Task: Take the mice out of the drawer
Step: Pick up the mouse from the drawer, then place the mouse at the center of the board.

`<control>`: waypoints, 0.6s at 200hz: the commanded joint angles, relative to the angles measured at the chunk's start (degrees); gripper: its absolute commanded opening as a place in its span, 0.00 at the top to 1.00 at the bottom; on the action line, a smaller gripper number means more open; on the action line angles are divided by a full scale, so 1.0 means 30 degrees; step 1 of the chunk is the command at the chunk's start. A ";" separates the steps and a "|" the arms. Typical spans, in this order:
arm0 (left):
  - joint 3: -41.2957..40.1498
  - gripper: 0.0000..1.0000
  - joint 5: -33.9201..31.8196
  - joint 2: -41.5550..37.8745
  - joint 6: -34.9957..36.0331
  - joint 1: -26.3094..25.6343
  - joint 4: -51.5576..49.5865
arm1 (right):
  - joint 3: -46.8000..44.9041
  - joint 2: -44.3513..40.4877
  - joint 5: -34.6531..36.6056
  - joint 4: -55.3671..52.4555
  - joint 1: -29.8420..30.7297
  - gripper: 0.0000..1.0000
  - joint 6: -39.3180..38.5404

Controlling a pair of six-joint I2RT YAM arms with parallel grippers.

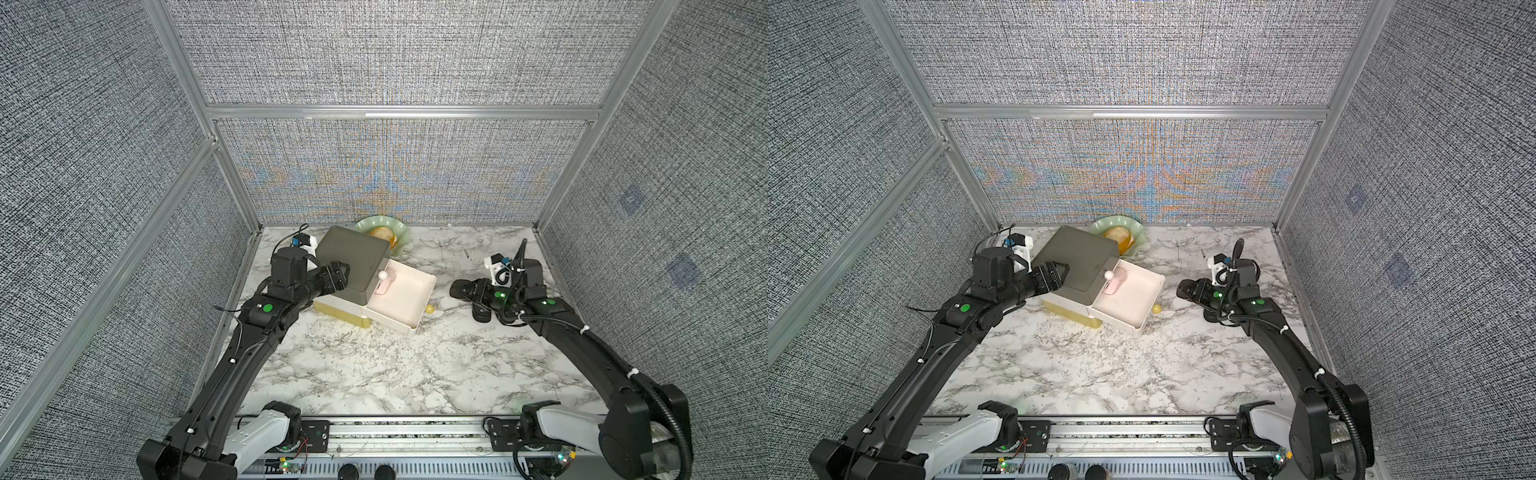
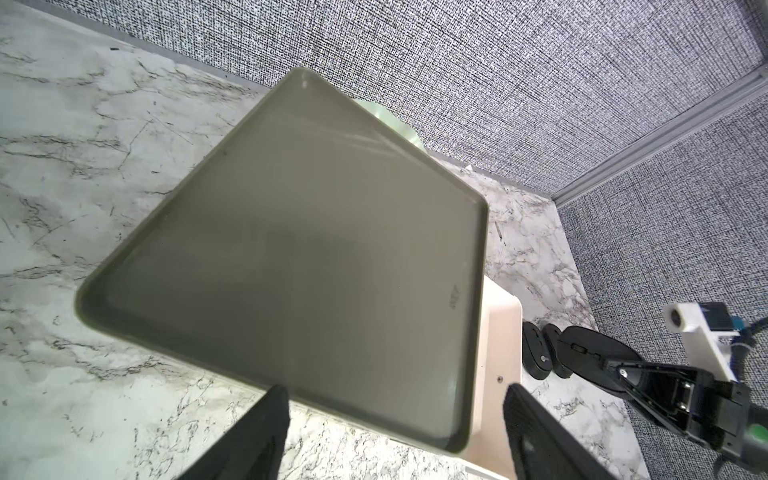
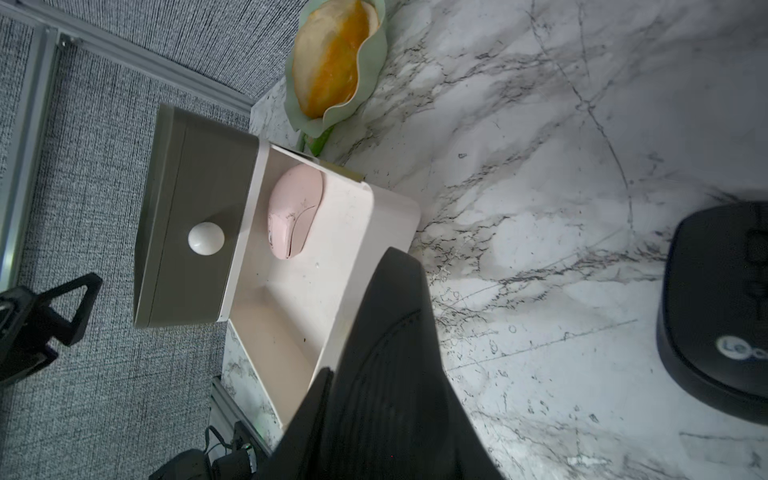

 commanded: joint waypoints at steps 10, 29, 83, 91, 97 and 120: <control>0.0046 0.18 -0.0354 0.0263 -0.0058 -0.0776 0.0688 | -0.3078 -0.0137 0.0916 0.5380 -0.0040 0.69 0.4003; -0.0057 0.18 -0.0384 0.0550 -0.0215 -0.1140 0.1141 | -0.4069 0.0420 0.2932 0.6937 0.0406 0.69 0.4984; 0.0242 0.18 -0.0683 0.1151 -0.0226 -0.1811 0.1374 | -0.4927 0.2962 0.6724 1.1041 0.1207 0.69 0.7989; 0.0221 0.18 -0.0713 0.1216 -0.0220 -0.1875 0.1413 | -0.5158 0.3431 0.6925 1.1893 0.1286 0.69 0.8455; 0.0192 0.18 -0.0734 0.1248 -0.0220 -0.1877 0.1479 | -0.5299 0.3641 0.7283 1.2373 0.1443 0.69 0.8690; 0.0133 0.18 -0.0771 0.1256 -0.0279 -0.1961 0.1539 | -0.5373 0.4167 0.8491 1.2927 0.1814 0.68 0.9271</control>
